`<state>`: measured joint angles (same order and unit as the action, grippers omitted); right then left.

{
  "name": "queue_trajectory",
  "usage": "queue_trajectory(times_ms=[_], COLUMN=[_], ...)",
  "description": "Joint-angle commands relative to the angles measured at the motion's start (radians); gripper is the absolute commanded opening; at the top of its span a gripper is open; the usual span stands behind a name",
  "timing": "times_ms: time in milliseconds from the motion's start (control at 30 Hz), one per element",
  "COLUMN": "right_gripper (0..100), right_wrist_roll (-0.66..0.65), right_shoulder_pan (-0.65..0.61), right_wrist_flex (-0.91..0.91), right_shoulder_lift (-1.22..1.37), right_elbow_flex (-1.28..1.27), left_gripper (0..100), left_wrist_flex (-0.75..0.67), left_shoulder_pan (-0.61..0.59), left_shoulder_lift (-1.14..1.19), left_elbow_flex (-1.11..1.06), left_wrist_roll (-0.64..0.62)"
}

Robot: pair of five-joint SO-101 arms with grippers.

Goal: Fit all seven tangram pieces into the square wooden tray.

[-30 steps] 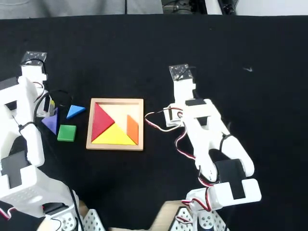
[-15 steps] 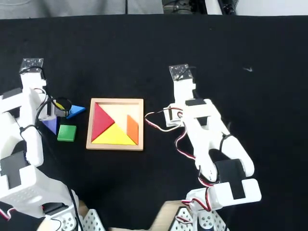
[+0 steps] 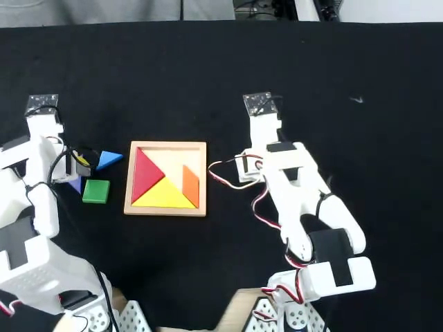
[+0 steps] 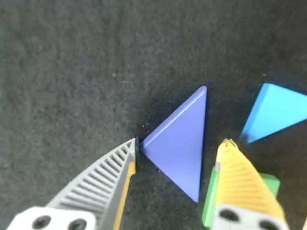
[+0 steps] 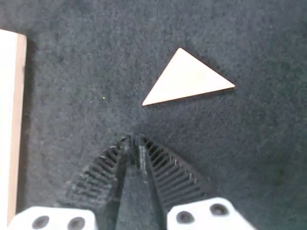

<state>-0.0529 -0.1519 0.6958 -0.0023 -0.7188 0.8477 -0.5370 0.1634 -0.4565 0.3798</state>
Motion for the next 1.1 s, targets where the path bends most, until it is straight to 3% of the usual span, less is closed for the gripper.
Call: queue_trajectory(times_ms=[0,267,967,1067], right_gripper=[1.4,1.4,1.4,1.4], right_wrist_roll=[-0.011,-0.011,-0.011,-0.011], right_shoulder_pan=[0.009,0.009,0.009,0.009], right_wrist_flex=[-0.015,-0.015,-0.015,-0.015], right_shoulder_lift=[-0.001,-0.001,-0.001,-0.001], right_elbow_flex=[0.058,0.058,0.058,0.058], left_gripper=[27,27,27,20], left_wrist_flex=[-0.012,0.074,0.072,0.071], left_shoulder_pan=[0.001,0.002,0.007,0.007], left_shoulder_lift=[0.043,0.126,0.126,0.126], left_elbow_flex=[0.044,0.159,0.166,0.166], left_wrist_roll=[-0.006,-0.006,-0.063,-0.063])
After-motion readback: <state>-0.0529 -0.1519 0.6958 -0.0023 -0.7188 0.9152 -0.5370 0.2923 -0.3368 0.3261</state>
